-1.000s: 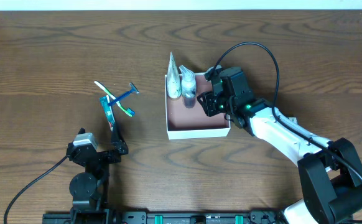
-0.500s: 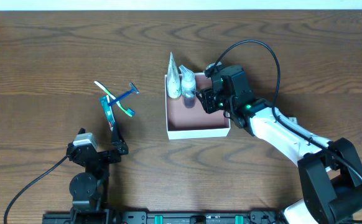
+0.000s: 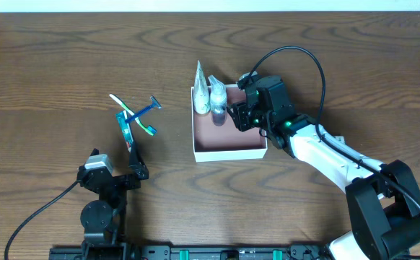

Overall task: Pack container
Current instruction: 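Push the soap bottle into place beside the tube and release, then move the right gripper right toward the green Dettol soap bar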

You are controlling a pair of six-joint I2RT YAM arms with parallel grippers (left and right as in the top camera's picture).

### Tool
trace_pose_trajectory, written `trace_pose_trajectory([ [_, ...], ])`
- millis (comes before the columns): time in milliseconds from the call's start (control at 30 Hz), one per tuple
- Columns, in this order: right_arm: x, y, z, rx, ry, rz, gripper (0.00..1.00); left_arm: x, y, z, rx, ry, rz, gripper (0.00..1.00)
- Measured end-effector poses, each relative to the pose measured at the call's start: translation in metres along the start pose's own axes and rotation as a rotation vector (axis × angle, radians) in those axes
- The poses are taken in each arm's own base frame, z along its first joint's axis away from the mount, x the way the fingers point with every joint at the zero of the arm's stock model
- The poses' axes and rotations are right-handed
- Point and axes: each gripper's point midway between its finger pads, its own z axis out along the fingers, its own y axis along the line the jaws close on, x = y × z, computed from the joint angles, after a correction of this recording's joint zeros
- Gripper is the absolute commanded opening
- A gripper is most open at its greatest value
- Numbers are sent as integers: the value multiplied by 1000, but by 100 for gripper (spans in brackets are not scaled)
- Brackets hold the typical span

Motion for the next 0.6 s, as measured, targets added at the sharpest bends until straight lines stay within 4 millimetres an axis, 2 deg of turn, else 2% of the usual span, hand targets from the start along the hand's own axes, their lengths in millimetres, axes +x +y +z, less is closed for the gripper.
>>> trace_pose_trajectory([
  [300,4,3,-3,-9,56,13,58,0,0,0,0,0,0,98],
  [433,-18,13,-16,-17,79,-5,58,0,0,0,0,0,0,98],
  [500,-34,19,-29,-15,79,-18,59,0,0,0,0,0,0,98],
  [600,-54,28,-57,-7,91,-32,69,0,0,0,0,0,0,98],
])
